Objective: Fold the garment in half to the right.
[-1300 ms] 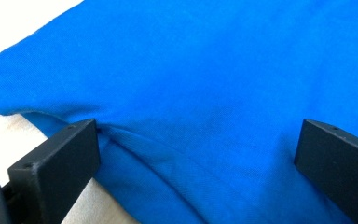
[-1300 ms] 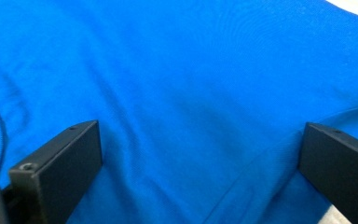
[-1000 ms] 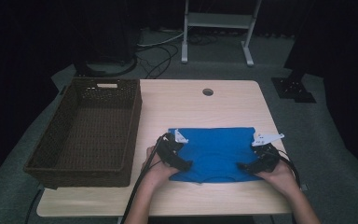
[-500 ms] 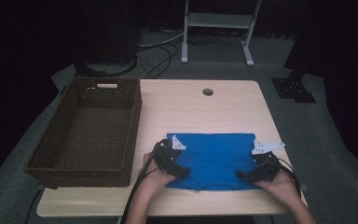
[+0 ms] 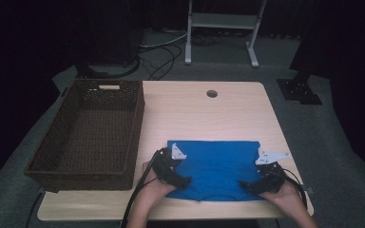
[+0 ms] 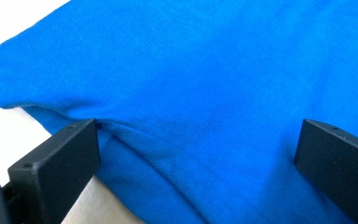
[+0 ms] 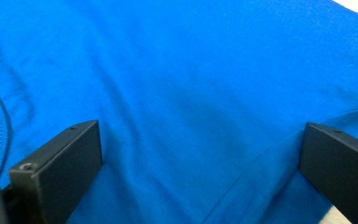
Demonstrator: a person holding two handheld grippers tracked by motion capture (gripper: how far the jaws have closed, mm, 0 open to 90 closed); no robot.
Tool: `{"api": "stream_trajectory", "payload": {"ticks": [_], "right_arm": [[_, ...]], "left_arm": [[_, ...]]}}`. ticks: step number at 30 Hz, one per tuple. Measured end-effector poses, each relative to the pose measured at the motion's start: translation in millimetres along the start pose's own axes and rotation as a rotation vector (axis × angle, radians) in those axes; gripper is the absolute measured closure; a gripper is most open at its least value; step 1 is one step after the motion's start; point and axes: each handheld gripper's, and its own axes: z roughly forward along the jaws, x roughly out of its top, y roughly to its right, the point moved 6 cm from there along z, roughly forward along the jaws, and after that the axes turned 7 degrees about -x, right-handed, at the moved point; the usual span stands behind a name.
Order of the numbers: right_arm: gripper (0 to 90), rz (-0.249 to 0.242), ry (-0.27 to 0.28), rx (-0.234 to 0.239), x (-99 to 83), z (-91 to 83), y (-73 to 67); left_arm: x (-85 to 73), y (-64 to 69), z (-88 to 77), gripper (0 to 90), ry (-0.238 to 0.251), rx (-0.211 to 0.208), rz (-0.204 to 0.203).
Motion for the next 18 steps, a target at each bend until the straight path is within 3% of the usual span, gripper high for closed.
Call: {"api": "stream_trajectory", "payload": {"ticks": [3,8,15,18], "right_arm": [[0.0,0.003,0.008,0.0,-0.8,-0.6,-2.6],[0.0,0.002,0.014,-0.001,-1.1,-0.7,-2.5],[0.0,0.003,0.016,-0.001,-1.3,-0.7,-2.4],[0.0,0.003,0.016,-0.001,-1.4,-0.8,-2.5]], "left_arm": [[-2.9,1.5,-2.8,1.2,0.03,0.001,0.002],[-3.3,-1.4,-11.7,4.0,0.12,0.03,-0.054],[-3.0,-8.6,-11.8,5.8,0.134,0.084,-0.075],[-4.1,-12.6,-15.0,13.9,0.152,0.1,-0.09]]}}
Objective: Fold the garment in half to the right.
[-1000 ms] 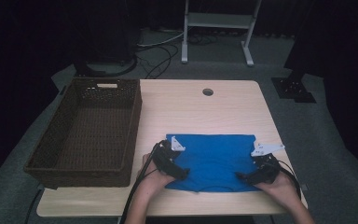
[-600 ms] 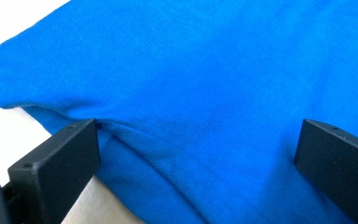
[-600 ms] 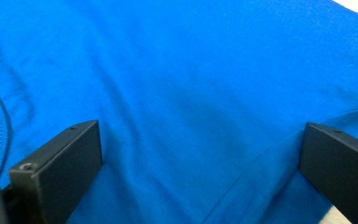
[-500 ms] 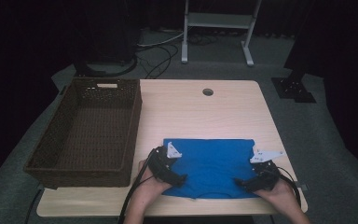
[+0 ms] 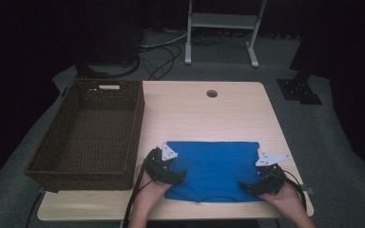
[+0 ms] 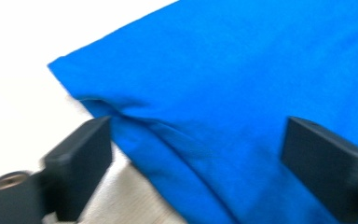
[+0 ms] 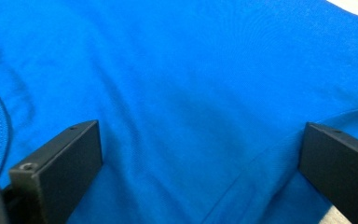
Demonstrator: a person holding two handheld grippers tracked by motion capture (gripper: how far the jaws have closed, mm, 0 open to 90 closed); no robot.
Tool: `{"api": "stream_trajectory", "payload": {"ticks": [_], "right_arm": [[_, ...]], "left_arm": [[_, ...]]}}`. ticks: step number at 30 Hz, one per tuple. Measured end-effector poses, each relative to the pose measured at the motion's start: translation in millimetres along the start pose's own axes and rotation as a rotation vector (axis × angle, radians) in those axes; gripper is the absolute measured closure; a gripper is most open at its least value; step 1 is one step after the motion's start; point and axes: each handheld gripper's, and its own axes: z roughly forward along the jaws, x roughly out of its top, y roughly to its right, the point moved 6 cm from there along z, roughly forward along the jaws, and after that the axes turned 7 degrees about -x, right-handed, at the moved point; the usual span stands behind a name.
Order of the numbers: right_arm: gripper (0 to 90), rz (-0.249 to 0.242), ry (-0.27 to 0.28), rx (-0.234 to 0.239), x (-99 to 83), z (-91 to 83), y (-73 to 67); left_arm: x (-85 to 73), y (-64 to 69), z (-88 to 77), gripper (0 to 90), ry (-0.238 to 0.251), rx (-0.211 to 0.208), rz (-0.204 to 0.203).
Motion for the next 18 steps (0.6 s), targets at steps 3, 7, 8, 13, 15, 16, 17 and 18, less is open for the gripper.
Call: {"api": "stream_trajectory", "payload": {"ticks": [3,7,8,13,15,16,17,18], "right_arm": [[0.0,0.0,0.0,0.0,0.0,0.0,0.0],[0.0,-0.001,0.001,0.001,-0.1,-0.1,0.1],[0.0,-0.001,0.001,0.001,-0.1,0.0,0.0],[0.0,-0.003,0.001,0.002,-0.2,-0.1,0.1],[0.0,-0.003,0.001,0.002,-0.2,-0.1,0.1],[0.0,-0.002,0.001,0.003,-0.2,-0.1,0.1],[0.0,-0.002,0.001,0.003,-0.1,-0.1,0.1],[0.0,-0.003,0.001,0.003,-0.2,-0.1,0.1]], "left_arm": [[-1.9,-2.8,-1.9,16.5,-0.009,0.002,-0.018],[-3.9,-4.6,-4.6,23.2,0.005,0.008,-0.049],[-4.9,-5.0,-4.1,24.2,0.001,0.005,-0.054],[-7.6,-7.2,-2.6,30.4,0.005,0.011,-0.068],[-7.4,-6.5,-2.3,33.0,0.008,0.008,-0.064],[-7.3,-6.2,-2.4,34.1,0.008,0.007,-0.062],[-7.4,-5.8,-2.8,36.3,0.006,0.002,-0.057],[-7.4,-5.2,-3.2,39.1,0.006,-0.004,-0.054]]}}
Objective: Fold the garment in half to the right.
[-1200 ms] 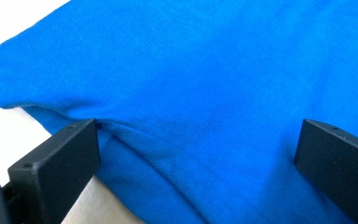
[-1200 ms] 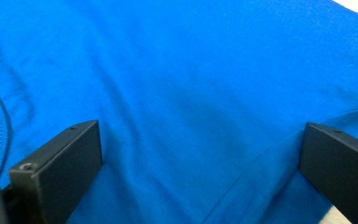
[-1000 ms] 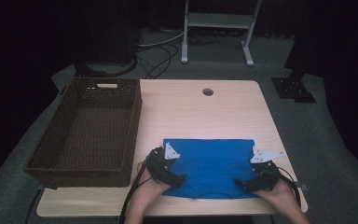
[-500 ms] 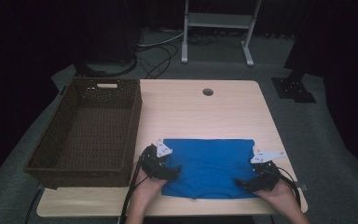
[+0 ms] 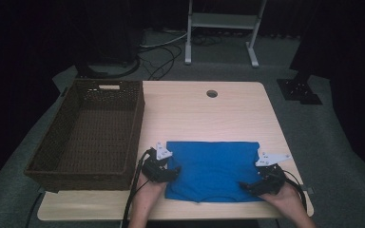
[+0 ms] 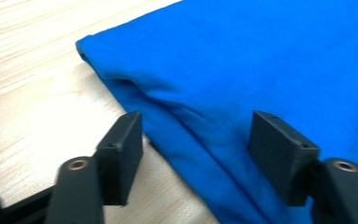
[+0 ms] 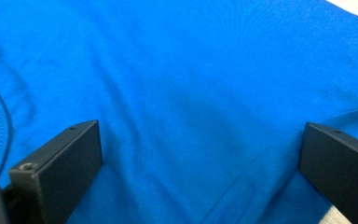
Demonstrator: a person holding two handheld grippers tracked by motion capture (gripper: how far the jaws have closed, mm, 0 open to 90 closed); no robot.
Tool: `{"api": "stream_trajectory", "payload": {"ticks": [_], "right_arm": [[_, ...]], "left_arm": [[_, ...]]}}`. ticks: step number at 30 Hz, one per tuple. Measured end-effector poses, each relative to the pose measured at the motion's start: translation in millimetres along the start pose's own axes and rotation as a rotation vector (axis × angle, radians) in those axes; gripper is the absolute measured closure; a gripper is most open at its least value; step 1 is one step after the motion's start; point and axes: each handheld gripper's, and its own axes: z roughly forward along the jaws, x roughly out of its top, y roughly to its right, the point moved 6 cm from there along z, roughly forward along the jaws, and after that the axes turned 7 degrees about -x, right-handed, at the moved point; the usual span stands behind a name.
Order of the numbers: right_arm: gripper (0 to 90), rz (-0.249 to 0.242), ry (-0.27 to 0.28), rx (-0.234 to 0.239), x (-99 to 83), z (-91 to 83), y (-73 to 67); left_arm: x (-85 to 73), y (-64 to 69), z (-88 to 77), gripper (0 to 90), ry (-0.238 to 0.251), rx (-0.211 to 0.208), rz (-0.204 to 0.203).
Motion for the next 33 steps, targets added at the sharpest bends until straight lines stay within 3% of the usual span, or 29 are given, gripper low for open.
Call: {"api": "stream_trajectory", "payload": {"ticks": [15,25,30,33], "right_arm": [[0.0,-0.001,0.001,0.001,-0.1,-0.1,-0.2],[0.0,-0.061,0.022,0.028,2.8,-2.8,8.6],[0.0,-0.08,0.02,0.077,7.7,5.0,12.0],[0.0,-0.096,0.015,0.077,9.4,7.7,12.7]], "left_arm": [[0.0,9.6,0.1,81.3,0.007,-0.087,0.02],[-3.4,5.3,-4.7,82.5,0.011,-0.052,0.015],[-4.7,2.6,-7.2,82.5,0.006,-0.041,0.015],[-5.1,1.4,-8.1,82.4,0.005,-0.035,0.015]]}}
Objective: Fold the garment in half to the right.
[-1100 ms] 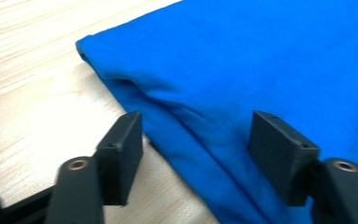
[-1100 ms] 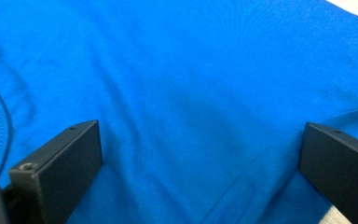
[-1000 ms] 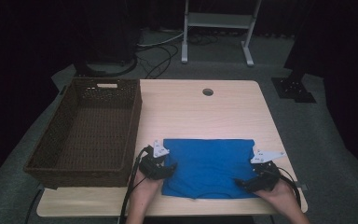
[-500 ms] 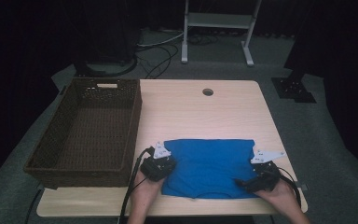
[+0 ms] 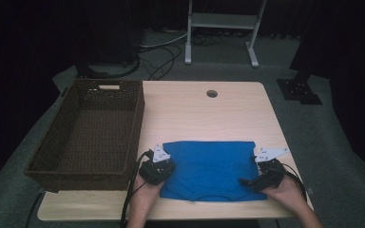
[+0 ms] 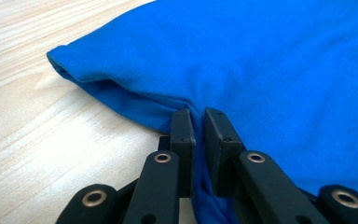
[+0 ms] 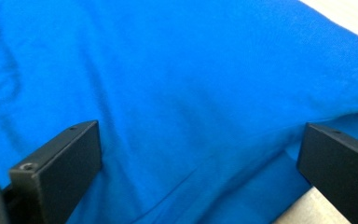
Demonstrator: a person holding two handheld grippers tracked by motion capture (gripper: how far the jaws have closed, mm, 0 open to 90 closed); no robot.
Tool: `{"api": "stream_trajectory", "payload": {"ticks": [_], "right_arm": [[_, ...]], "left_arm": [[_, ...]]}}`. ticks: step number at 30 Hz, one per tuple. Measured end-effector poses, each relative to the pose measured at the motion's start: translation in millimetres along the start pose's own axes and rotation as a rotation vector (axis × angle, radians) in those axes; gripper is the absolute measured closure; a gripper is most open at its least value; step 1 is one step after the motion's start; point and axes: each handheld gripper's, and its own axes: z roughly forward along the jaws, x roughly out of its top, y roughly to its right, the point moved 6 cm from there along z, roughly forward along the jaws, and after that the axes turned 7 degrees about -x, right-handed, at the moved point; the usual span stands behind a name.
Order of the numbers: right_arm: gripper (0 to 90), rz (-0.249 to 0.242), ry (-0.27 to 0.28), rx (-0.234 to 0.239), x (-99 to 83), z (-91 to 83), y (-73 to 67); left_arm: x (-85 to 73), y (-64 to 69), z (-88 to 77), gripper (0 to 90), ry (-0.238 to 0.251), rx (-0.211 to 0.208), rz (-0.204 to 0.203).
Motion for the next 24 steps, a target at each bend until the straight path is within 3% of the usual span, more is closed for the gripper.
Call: {"api": "stream_trajectory", "payload": {"ticks": [7,17,20,24], "right_arm": [[0.0,-0.015,-0.002,0.021,1.5,3.6,0.9],[0.0,-0.014,0.001,0.022,1.2,3.6,1.0],[0.0,-0.017,0.0,0.023,1.3,3.8,1.3],[0.0,-0.017,-0.006,0.026,1.6,3.9,1.4]], "left_arm": [[0.7,-2.4,-0.7,82.5,-0.012,-0.006,0.004],[2.2,-2.5,-0.1,83.8,0.026,-0.031,0.0],[6.0,0.6,-0.8,84.0,0.04,-0.045,0.005],[14.2,7.1,-2.0,84.2,0.087,-0.102,0.019]]}}
